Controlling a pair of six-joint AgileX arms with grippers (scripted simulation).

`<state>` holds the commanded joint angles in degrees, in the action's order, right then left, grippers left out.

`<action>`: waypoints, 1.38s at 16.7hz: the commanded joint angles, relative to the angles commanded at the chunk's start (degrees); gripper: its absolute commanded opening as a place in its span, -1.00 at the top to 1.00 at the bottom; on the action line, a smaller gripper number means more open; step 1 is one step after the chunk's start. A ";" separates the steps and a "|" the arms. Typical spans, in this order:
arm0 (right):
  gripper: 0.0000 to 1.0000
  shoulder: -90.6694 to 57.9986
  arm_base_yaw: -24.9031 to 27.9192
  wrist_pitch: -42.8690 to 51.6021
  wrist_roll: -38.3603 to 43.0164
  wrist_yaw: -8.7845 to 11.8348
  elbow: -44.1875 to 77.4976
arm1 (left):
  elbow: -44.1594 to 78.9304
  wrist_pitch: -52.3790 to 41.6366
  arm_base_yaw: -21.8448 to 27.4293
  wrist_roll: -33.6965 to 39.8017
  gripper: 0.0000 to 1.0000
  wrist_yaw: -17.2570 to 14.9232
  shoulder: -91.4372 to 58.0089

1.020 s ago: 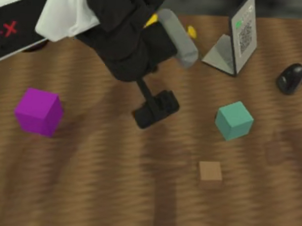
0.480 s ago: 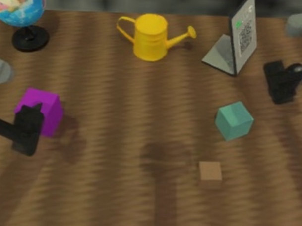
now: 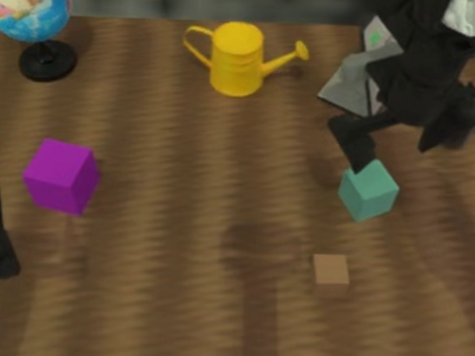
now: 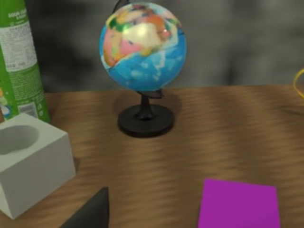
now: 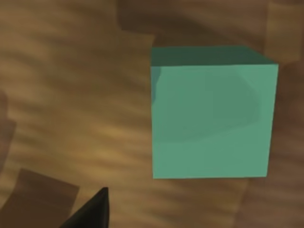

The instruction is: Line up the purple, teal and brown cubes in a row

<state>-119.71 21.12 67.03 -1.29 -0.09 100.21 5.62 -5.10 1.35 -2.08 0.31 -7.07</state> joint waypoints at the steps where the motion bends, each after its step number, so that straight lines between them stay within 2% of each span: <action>1: -1.00 -2.28 0.44 1.25 -0.04 -0.02 2.13 | -2.11 1.88 -0.96 0.77 -1.00 -0.10 2.63; 4: -1.00 -5.87 1.18 3.34 -0.10 -0.08 5.82 | -5.43 4.93 -2.42 2.01 -1.00 -0.30 6.84; 10: -1.00 -6.11 0.96 3.20 -0.11 -0.08 5.82 | -5.62 5.10 -2.49 2.08 -1.00 -0.31 7.07; 18: -1.00 -10.64 1.27 -12.04 0.02 -0.13 -4.56 | -5.62 5.10 -2.49 2.08 -1.00 -0.31 7.07; 23: -1.00 -11.41 1.32 -14.08 0.06 -0.13 -6.13 | -5.62 5.10 -2.49 2.08 -1.00 -0.31 7.07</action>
<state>-131.13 22.43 52.95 -1.23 -0.23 94.08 0.00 0.00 -1.15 0.00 0.00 0.00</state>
